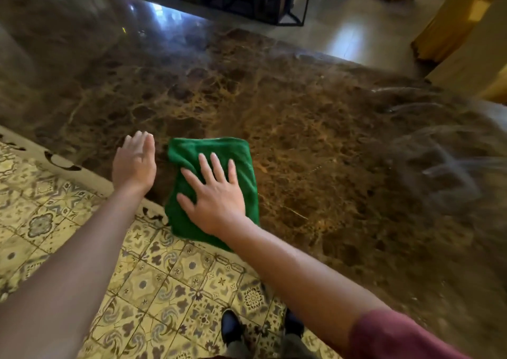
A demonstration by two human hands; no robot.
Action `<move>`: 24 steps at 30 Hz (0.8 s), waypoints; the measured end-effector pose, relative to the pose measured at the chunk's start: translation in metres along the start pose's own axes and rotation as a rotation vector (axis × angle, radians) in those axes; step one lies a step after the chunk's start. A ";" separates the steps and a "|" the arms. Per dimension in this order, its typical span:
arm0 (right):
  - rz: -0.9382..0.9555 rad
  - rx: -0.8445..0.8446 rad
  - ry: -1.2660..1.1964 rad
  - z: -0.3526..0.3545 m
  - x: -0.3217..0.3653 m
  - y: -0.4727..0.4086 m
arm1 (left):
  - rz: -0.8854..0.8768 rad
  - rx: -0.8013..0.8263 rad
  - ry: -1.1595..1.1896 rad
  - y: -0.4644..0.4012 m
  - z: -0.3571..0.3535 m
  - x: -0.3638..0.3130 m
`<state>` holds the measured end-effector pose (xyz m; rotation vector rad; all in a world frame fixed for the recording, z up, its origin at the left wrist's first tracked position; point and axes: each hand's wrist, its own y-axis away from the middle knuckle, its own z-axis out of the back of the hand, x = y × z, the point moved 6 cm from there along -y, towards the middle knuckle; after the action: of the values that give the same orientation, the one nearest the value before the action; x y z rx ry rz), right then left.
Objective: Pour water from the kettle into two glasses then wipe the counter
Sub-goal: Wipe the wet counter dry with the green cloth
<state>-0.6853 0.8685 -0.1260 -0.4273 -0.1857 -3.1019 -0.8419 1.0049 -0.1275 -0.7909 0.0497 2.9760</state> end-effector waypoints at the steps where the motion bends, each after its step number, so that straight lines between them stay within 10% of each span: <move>1: -0.018 -0.006 -0.002 0.001 -0.018 0.029 | -0.044 -0.001 -0.119 0.001 -0.004 -0.002; 11: -0.763 -0.100 0.055 0.032 -0.232 0.227 | -0.119 -0.015 -0.233 0.013 -0.012 -0.010; 20: -0.102 -0.009 0.007 0.011 -0.070 0.095 | -0.379 -0.038 -0.058 0.063 -0.047 -0.118; 24: -0.360 -0.048 -0.017 0.041 -0.189 0.119 | -0.353 0.028 -0.185 0.032 -0.036 -0.091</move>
<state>-0.4894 0.7528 -0.1237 -0.4693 -0.2098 -3.4626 -0.7471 0.9663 -0.1128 -0.4607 -0.0518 2.6896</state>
